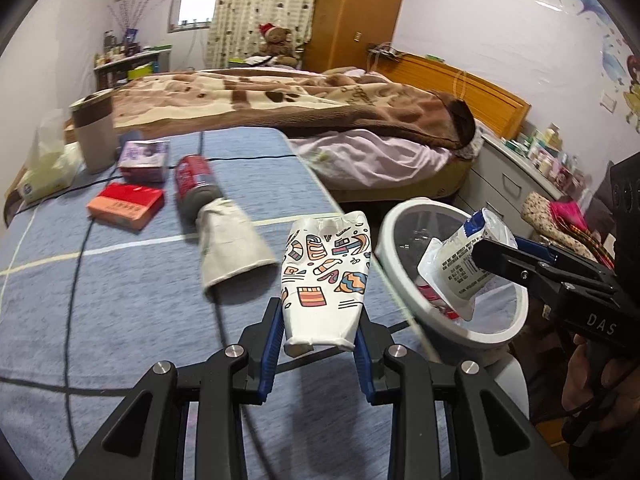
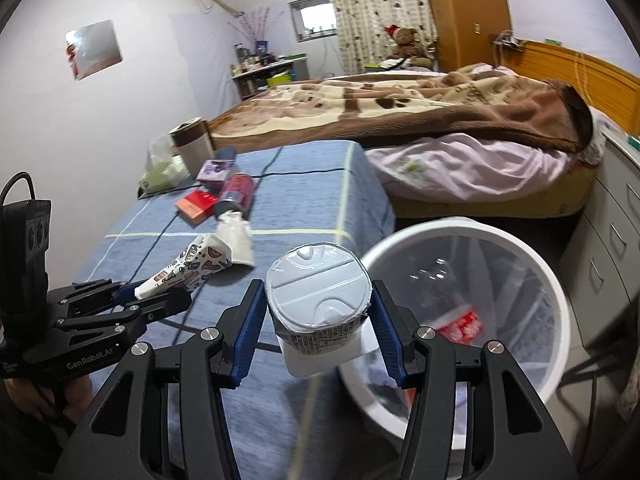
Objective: Collect trash
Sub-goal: 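Carry the paper cup with left gripper while right carries the plastic cup over the bin, then open both grippers to drop the two cups into the bin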
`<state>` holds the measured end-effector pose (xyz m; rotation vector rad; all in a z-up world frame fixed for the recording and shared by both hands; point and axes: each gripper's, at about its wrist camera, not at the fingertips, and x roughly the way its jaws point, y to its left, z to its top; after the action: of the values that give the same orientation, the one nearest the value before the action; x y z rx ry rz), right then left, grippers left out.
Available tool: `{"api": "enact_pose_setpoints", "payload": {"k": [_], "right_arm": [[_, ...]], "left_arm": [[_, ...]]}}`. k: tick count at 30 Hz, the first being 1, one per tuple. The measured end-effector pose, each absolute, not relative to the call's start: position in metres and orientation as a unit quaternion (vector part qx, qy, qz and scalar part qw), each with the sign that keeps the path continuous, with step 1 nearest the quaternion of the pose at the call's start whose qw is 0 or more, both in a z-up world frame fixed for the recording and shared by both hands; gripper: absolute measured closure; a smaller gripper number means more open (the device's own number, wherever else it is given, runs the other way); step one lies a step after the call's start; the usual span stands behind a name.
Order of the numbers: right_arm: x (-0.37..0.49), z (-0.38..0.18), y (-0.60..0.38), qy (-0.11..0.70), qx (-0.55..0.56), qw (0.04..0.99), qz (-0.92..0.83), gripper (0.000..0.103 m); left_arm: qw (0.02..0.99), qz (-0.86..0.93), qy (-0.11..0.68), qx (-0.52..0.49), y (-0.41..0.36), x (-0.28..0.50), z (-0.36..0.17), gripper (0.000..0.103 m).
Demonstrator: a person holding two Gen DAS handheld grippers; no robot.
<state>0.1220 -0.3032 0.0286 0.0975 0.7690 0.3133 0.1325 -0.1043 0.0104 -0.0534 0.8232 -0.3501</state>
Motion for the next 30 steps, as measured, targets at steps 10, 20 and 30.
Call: {"api": "enact_pose_setpoints", "payload": {"k": [10, 20, 30], "right_arm": [[0.114, 0.02, -0.345, 0.381, 0.076, 0.917, 0.095, 0.05], [0.111, 0.008, -0.377, 0.397, 0.093, 0.912, 0.054, 0.049], [0.113, -0.004, -0.389, 0.419, 0.106, 0.9, 0.048, 0.049]], "left_arm": [[0.887, -0.225, 0.404, -0.007, -0.157, 0.147, 0.005, 0.07], [0.869, -0.271, 0.414, 0.011, -0.204, 0.162, -0.005, 0.07], [0.854, -0.293, 0.429, 0.021, -0.231, 0.173, -0.02, 0.069]]}}
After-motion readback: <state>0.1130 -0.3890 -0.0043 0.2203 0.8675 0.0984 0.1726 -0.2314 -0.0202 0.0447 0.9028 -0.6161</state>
